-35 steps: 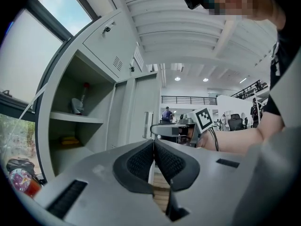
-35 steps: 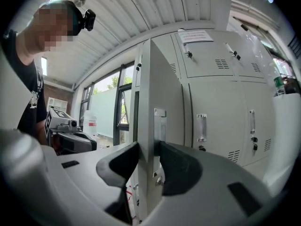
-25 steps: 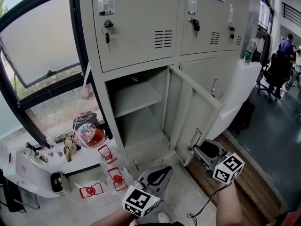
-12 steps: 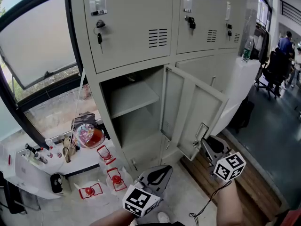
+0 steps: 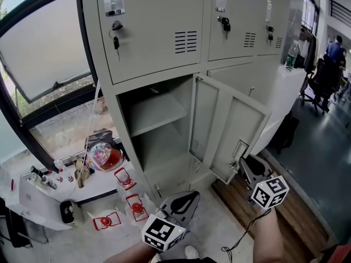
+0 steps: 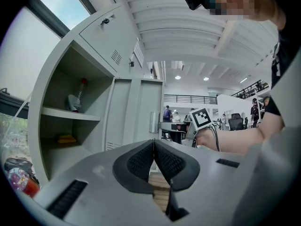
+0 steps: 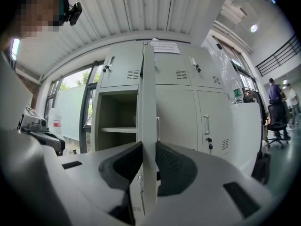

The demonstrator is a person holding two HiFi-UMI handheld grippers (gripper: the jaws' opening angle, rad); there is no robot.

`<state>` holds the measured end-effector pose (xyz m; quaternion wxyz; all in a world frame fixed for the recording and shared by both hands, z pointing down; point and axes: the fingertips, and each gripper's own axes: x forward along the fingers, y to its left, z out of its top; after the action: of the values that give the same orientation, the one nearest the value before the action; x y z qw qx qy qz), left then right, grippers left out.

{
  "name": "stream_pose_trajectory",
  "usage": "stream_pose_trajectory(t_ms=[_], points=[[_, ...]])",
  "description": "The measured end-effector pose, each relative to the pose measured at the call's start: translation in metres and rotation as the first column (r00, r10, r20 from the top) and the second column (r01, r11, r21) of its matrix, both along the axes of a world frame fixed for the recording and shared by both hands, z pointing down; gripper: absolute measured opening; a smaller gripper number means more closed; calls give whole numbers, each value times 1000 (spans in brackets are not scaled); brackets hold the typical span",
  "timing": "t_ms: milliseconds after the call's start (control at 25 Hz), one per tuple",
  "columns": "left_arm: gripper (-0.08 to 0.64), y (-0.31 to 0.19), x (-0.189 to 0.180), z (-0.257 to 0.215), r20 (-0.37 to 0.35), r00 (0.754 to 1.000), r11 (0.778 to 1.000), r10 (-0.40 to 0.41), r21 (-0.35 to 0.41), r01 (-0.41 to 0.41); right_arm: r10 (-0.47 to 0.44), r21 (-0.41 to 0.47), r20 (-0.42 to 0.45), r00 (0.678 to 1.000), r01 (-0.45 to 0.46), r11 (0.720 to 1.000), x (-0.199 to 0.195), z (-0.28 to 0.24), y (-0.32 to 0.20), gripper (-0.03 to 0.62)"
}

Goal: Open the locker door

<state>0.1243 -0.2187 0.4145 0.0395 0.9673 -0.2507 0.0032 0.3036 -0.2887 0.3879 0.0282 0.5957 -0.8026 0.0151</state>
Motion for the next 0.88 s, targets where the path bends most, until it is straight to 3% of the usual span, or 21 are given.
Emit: stream_pose_trajectory(t_ms=[720,880], points=[[17,-2,-31,-4,-6,999,999,-39,-5,39,143,89,28,989,-145,985,8,-18,15,152],[17,-2,-45,-6,-17,998,998,-59,-4,59,194,139,34,980,-197,971,1,-36,31,106]])
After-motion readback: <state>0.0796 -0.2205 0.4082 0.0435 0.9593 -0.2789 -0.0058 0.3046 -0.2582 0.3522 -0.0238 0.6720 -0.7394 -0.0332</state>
